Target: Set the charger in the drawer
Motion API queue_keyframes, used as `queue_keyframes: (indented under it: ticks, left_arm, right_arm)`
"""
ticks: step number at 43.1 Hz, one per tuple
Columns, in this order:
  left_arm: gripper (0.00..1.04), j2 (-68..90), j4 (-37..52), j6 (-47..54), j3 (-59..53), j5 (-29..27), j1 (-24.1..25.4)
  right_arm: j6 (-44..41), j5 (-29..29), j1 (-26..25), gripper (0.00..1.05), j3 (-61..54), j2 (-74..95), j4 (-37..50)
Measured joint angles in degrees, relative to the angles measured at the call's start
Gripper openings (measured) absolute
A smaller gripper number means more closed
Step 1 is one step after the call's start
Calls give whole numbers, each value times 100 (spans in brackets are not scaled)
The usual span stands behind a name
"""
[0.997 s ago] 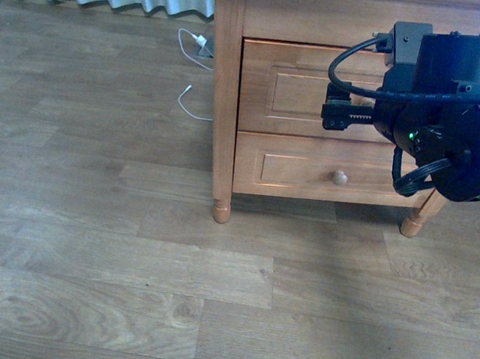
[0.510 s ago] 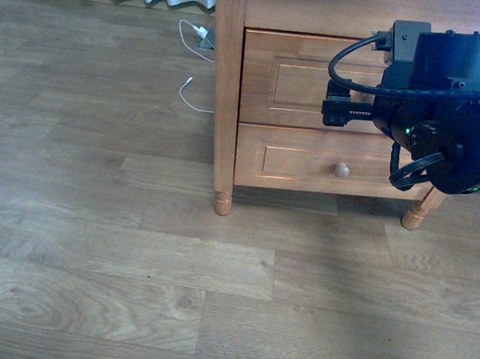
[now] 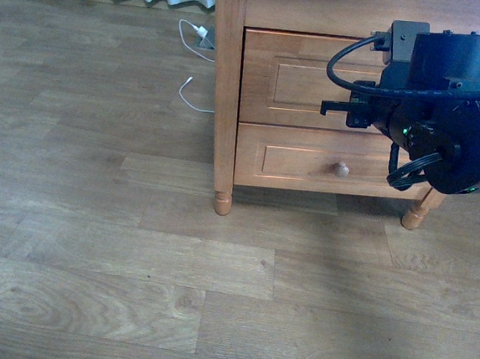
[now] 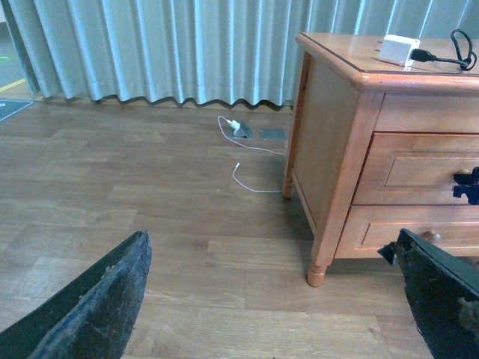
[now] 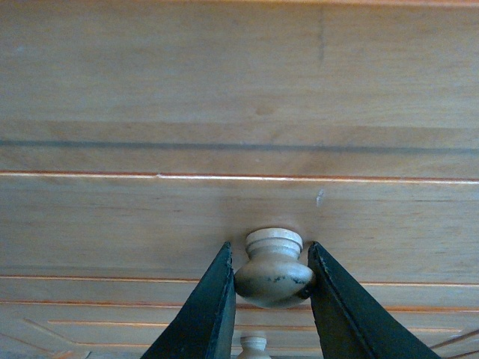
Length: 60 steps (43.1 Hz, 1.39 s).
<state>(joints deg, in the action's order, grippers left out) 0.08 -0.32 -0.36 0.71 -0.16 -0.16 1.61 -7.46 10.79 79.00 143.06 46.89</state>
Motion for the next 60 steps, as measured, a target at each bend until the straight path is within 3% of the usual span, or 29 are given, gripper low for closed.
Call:
queue_keyframes:
  ticks: [7,34,42,52,60]
  left_arm:
    - [99,0,-2,0,0,0,0]
    - [99,0,0,0,0,0,0]
    - [99,0,0,0,0,0,0]
    - [99,0,0,2,0,0,0]
    - [99,0,-2,2,0,0,0]
  right_arm:
    - [120,52,2,23,-269,-74,210]
    - [1029,354,201,22,-4205,-1659,2111]
    - [1169,409,249,22,-4752,-1873,2356]
    - [1285,568,236,58,-4935,-2306,2050]
    - [1331,892,68,89,-5143,-3333,1023]
